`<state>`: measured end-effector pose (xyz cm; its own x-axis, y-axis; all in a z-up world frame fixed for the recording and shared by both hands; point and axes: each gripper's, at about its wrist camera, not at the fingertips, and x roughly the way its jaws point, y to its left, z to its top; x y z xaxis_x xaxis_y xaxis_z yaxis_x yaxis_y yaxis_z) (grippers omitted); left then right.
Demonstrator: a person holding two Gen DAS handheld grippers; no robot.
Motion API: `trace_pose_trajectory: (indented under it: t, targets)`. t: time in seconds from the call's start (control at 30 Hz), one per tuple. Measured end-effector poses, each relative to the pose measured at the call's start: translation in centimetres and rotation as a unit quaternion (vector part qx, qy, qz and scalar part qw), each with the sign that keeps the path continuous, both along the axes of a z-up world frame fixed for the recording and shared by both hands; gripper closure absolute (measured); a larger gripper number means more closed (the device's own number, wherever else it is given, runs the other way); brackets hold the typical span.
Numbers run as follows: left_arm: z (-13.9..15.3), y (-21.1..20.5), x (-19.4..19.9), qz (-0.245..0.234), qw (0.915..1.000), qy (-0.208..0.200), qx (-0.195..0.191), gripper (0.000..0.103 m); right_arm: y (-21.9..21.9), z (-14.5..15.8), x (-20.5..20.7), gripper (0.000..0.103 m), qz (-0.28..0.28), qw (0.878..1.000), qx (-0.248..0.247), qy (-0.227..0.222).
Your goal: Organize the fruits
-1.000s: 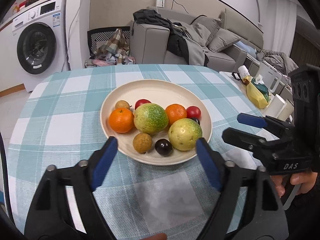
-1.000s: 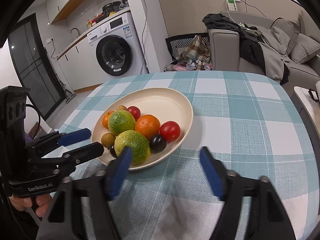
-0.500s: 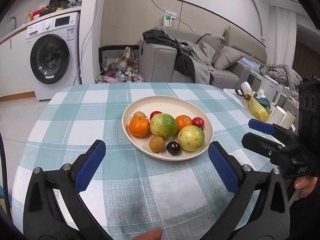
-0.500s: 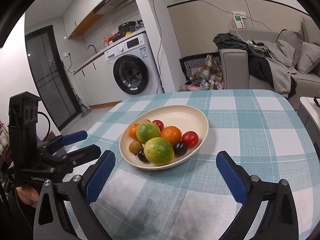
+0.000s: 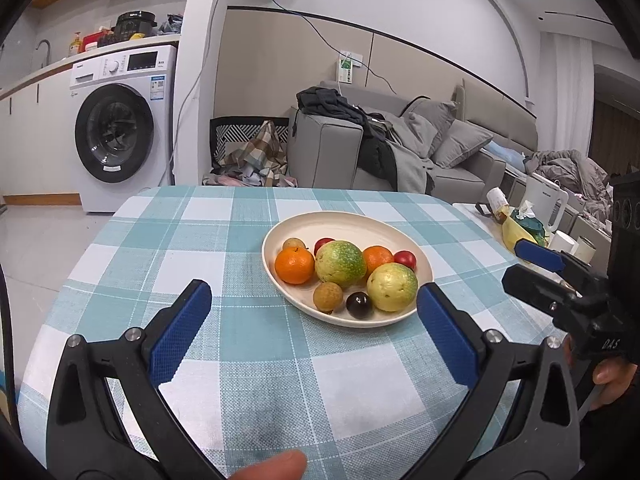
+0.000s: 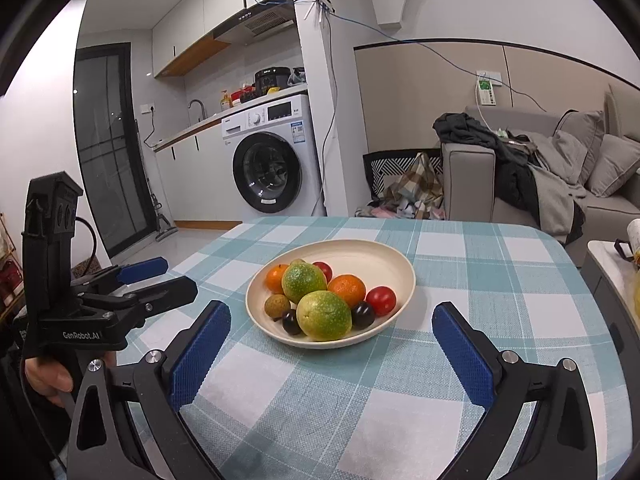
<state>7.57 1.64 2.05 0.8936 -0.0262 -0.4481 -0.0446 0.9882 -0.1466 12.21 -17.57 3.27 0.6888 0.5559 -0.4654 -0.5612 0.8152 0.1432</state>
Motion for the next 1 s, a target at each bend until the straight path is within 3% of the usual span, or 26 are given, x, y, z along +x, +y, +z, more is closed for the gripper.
trace_pose_trajectory:
  t: [1.0]
  targets:
    - [-0.86, -0.73, -0.15, -0.001, 0.9995, -0.020, 0.023, 0.001, 0.04, -0.37, -0.31, 0.000, 0.001, 1.000, -0.006, -0.019]
